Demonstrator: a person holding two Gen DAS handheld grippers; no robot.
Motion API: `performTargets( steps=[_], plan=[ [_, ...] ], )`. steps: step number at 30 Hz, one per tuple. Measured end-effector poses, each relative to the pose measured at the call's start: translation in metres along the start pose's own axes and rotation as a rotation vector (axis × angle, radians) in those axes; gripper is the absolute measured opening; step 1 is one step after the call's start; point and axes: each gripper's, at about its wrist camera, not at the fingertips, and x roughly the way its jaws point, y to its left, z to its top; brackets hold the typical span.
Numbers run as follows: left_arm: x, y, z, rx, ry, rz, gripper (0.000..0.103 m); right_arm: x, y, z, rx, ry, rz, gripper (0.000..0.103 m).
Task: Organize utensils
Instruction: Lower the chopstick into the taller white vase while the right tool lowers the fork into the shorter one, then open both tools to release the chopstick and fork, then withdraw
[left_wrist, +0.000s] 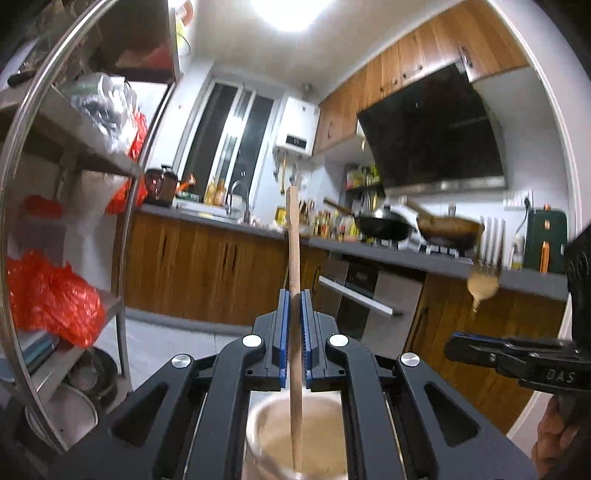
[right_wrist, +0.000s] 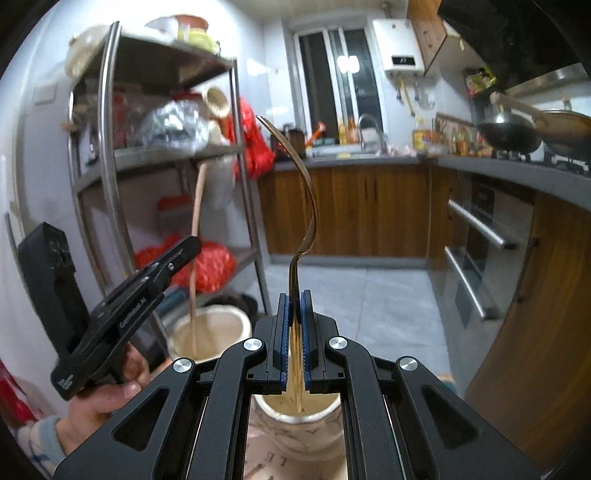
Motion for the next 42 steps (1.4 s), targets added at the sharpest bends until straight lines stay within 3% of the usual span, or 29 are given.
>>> performTargets(
  steps=[7, 15, 18, 22, 23, 25, 26, 29, 35, 42],
  plan=[
    [-0.002, -0.004, -0.023, 0.055, 0.115, 0.026, 0.006, 0.025, 0.006, -0.016, -0.008, 0.107, -0.007, 0.007],
    [0.005, -0.013, -0.031, 0.117, 0.184, 0.079, 0.006, 0.041, 0.005, -0.026, 0.004, 0.149, -0.021, 0.007],
    [0.004, -0.015, -0.031, 0.124, 0.186, 0.076, 0.012, 0.046, 0.002, -0.027, 0.027, 0.155, -0.011, 0.007],
    [-0.003, -0.015, -0.030, 0.123, 0.168, 0.090, 0.049, 0.049, 0.002, -0.028, 0.020, 0.143, -0.012, 0.010],
    [-0.006, -0.016, -0.029, 0.124, 0.161, 0.095, 0.057, 0.049, 0.002, -0.028, 0.020, 0.140, -0.008, 0.012],
    [-0.013, -0.017, -0.027, 0.126, 0.153, 0.100, 0.067, 0.047, 0.002, -0.028, 0.020, 0.131, -0.009, 0.030],
    [-0.015, -0.017, -0.025, 0.124, 0.156, 0.096, 0.071, 0.044, 0.003, -0.027, 0.017, 0.122, -0.009, 0.032],
    [-0.027, -0.019, -0.021, 0.106, 0.171, 0.081, 0.077, 0.036, 0.006, -0.026, 0.009, 0.108, -0.006, 0.033],
    [-0.055, -0.015, -0.021, 0.071, 0.189, 0.076, 0.078, 0.014, 0.003, -0.025, 0.022, 0.074, -0.016, 0.044],
    [-0.070, 0.005, -0.046, 0.031, 0.316, 0.111, 0.078, -0.014, -0.001, -0.043, 0.011, 0.084, -0.040, 0.044]
  ],
)
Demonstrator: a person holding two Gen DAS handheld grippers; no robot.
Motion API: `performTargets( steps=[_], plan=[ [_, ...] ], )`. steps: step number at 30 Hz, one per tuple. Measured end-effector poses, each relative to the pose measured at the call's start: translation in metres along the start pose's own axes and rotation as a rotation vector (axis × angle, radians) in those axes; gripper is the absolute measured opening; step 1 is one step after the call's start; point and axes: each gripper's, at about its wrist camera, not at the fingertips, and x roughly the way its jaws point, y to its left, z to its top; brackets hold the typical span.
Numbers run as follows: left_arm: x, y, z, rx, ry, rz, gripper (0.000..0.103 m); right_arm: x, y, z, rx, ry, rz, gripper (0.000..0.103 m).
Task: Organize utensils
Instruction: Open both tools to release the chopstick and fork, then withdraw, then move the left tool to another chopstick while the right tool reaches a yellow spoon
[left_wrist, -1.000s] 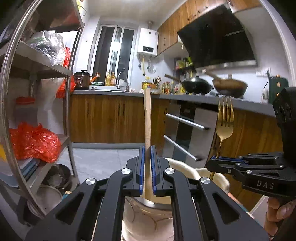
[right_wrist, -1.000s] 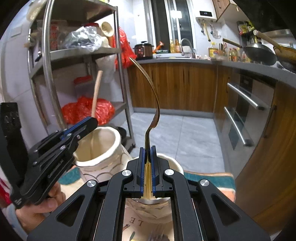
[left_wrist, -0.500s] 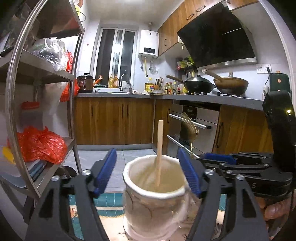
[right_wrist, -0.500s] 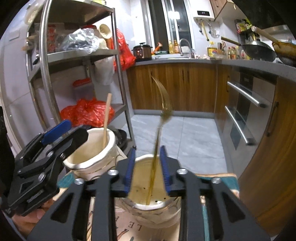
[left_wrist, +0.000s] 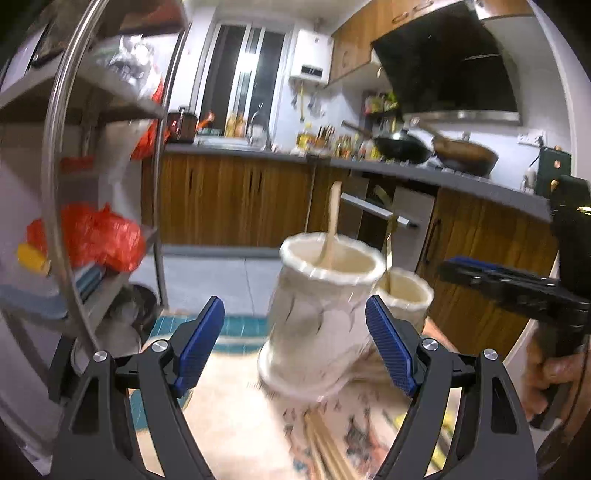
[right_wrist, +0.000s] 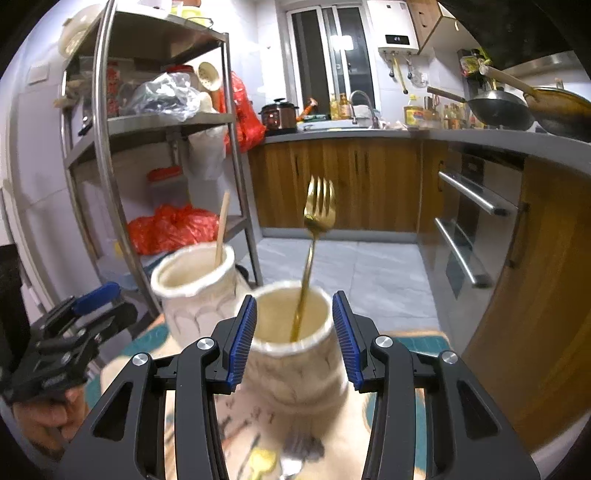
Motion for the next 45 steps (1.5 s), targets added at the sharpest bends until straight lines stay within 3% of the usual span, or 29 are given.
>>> performTargets(
  steps=[4, 11, 23, 35, 45],
  plan=[
    [0.002, 0.014, -0.012, -0.028, 0.067, 0.016, 0.077, -0.015, -0.008, -0.014, 0.043, 0.004, -0.003, 0.044],
    [-0.002, 0.027, -0.038, -0.057, 0.161, 0.001, 0.069, -0.016, -0.020, -0.046, 0.057, 0.113, 0.002, 0.044],
    [0.003, 0.014, -0.070, 0.056, 0.331, -0.063, 0.049, -0.005, -0.029, -0.095, 0.078, 0.304, 0.055, 0.039],
    [0.006, -0.009, -0.091, 0.210, 0.431, -0.127, 0.049, -0.015, -0.021, -0.126, 0.045, 0.402, 0.117, 0.034],
    [0.008, -0.015, -0.099, 0.263, 0.463, -0.094, 0.048, -0.015, -0.014, -0.124, -0.060, 0.415, 0.053, 0.021]
  ],
)
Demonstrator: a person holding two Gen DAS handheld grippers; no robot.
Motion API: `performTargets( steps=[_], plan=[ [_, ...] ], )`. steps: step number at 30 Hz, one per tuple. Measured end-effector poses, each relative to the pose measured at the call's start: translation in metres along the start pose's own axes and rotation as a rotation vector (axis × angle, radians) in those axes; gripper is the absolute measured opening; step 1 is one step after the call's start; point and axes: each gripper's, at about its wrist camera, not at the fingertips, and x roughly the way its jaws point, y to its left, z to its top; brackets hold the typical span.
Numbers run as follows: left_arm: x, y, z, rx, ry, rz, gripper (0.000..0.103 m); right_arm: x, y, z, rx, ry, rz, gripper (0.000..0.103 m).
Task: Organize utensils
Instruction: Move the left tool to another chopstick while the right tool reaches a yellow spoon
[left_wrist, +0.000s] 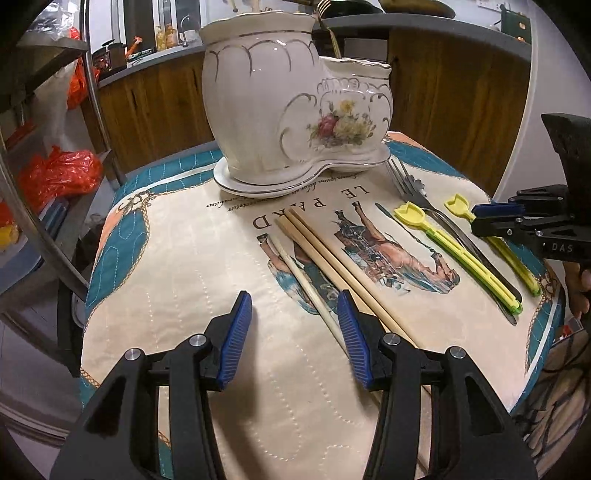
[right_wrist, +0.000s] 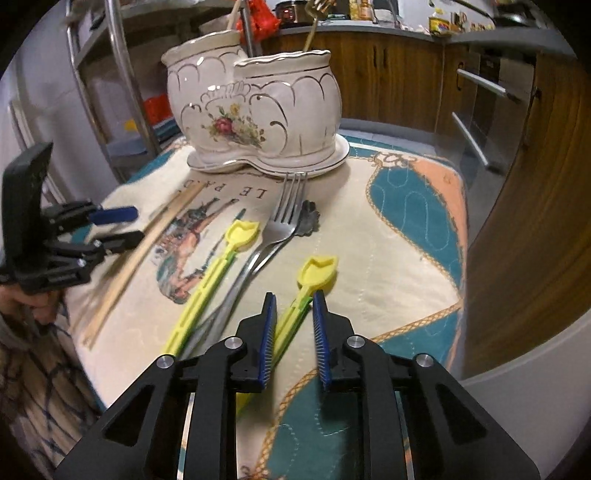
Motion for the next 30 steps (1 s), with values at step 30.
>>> performTargets(
  steps=[30],
  plan=[
    [0.016, 0.010, 0.038, 0.129, 0.403, -0.112, 0.009, 0.026, 0.029, 0.042, -0.266, 0.479, -0.099, 0.023]
  ],
)
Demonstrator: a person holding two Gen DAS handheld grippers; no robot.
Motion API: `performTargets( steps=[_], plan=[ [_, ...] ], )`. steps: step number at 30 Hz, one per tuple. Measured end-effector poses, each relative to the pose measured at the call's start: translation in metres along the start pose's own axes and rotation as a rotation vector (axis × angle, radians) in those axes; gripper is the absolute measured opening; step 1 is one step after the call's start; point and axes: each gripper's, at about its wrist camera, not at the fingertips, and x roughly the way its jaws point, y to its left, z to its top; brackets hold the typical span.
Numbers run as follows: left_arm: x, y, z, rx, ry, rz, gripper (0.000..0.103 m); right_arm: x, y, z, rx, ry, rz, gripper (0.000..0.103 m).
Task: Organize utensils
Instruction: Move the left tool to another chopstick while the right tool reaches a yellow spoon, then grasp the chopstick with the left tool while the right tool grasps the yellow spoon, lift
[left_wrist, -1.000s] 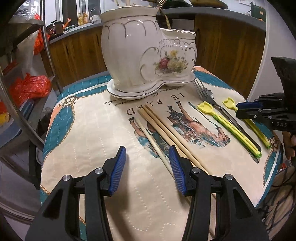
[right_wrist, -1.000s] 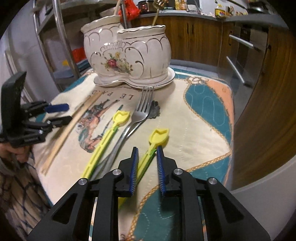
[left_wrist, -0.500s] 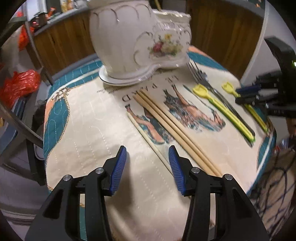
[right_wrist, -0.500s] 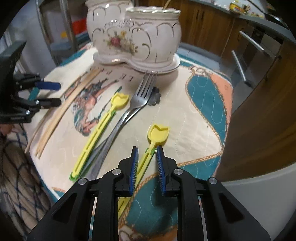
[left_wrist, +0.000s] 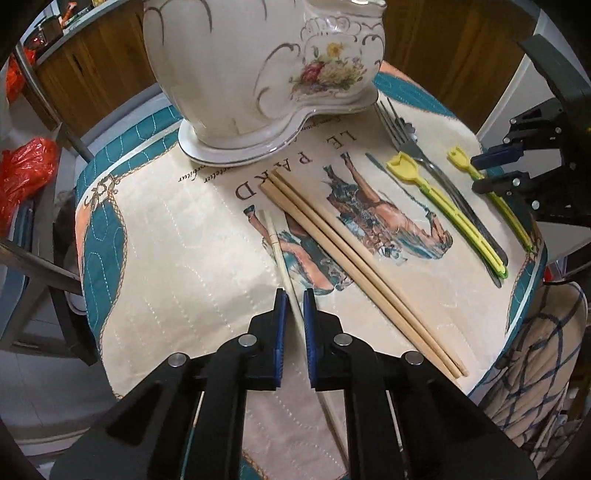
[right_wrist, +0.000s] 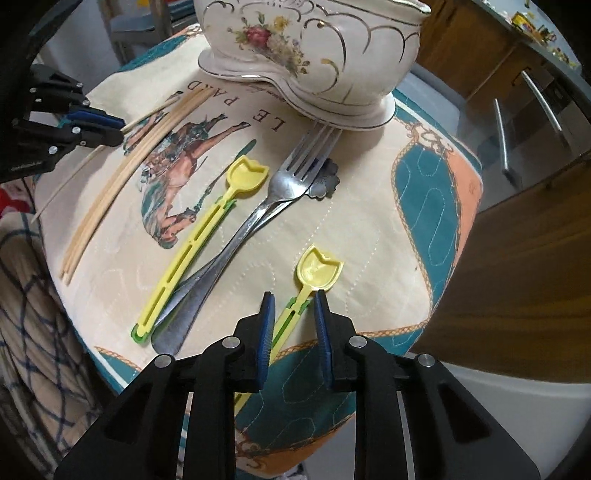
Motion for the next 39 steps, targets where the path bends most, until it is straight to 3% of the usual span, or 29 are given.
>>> performTargets(
  steps=[8, 13, 17, 19, 23, 28, 33, 39],
  plan=[
    [0.003, -0.009, 0.004, 0.098, 0.172, 0.047, 0.010, 0.004, -0.012, 0.008, 0.032, 0.118, 0.024, 0.026],
    [0.002, -0.011, 0.004, 0.102, 0.169, 0.033, 0.004, 0.005, -0.026, 0.005, 0.077, 0.062, 0.079, 0.011],
    [-0.001, -0.009, 0.000, 0.072, 0.112, 0.011, 0.004, -0.003, -0.034, 0.001, 0.100, -0.036, 0.072, 0.011],
    [-0.007, -0.003, -0.005, 0.055, 0.068, -0.003, 0.004, -0.011, -0.039, -0.001, 0.130, -0.091, 0.084, 0.011],
    [-0.040, 0.013, -0.011, -0.013, -0.098, -0.022, 0.004, -0.036, -0.054, -0.002, 0.189, -0.236, 0.102, 0.011],
    [-0.089, 0.028, -0.017, -0.103, -0.358, -0.040, 0.004, -0.069, -0.068, -0.008, 0.284, -0.477, 0.146, 0.011],
    [-0.117, 0.037, -0.017, -0.215, -0.615, -0.087, 0.004, -0.076, -0.075, -0.013, 0.375, -0.641, 0.192, 0.011],
    [-0.123, 0.037, 0.001, -0.289, -0.778, -0.085, 0.004, -0.073, -0.077, -0.010, 0.455, -0.792, 0.229, 0.011]
  ],
)
